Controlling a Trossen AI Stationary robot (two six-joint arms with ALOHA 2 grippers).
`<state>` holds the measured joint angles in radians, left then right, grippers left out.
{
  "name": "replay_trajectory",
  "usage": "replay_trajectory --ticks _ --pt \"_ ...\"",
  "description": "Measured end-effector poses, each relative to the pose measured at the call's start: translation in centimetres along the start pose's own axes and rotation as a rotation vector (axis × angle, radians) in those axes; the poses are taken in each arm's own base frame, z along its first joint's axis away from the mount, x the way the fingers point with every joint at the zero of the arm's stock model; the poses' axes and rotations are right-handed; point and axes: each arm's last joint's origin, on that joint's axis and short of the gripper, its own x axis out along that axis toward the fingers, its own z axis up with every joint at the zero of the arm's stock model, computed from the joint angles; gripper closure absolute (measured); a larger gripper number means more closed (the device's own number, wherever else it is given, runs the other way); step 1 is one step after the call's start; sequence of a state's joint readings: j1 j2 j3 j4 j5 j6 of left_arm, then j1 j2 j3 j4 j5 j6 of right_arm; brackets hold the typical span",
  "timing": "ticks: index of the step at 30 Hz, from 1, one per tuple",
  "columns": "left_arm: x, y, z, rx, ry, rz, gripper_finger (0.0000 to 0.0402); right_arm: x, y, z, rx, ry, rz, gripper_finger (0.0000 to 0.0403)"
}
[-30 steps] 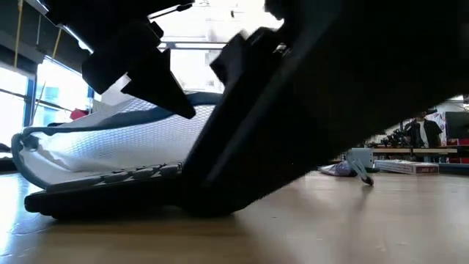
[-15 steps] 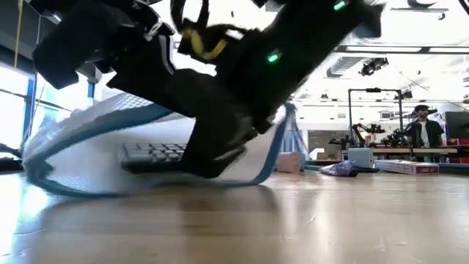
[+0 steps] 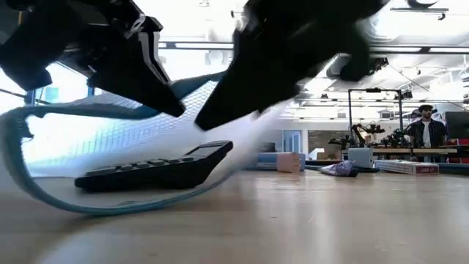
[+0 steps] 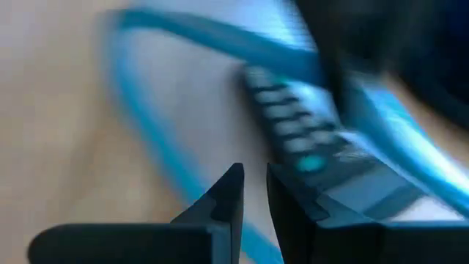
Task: Unpack backpack
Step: Put the black calculator in the blue zipper bag
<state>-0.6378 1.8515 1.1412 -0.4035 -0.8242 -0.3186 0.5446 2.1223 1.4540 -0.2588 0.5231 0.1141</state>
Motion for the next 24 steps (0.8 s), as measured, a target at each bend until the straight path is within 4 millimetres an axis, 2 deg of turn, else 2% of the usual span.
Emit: replay_trajectory --ticks 2,6,11,14,19,24 --pt "0.0 0.0 0.1 -0.005 -0.007 0.007 0.0401 -0.2 0.6 0.0 -0.020 -0.001 0.087 0.0357" --pt "-0.1 -0.1 0.2 0.010 -0.020 0.000 0.0401 1.8 -0.1 -0.5 0.065 -0.005 0.093 0.0364" --pt "-0.3 -0.5 0.7 0.062 -0.063 -0.030 0.0401 5.1 -2.6 -1.7 0.199 0.051 0.012 0.0386" --pt "-0.5 -0.7 0.6 0.091 -0.068 -0.034 0.0401 6.1 -4.5 -2.0 0.320 0.060 -0.104 0.0400" --pt "-0.7 -0.8 0.2 0.103 -0.042 -0.036 0.0401 6.0 -4.6 -1.6 0.305 0.027 -0.137 0.0401" --pt "-0.7 -0.7 -0.2 0.073 -0.015 -0.020 0.0401 3.5 -2.6 -0.5 0.185 -0.005 -0.073 0.0402"
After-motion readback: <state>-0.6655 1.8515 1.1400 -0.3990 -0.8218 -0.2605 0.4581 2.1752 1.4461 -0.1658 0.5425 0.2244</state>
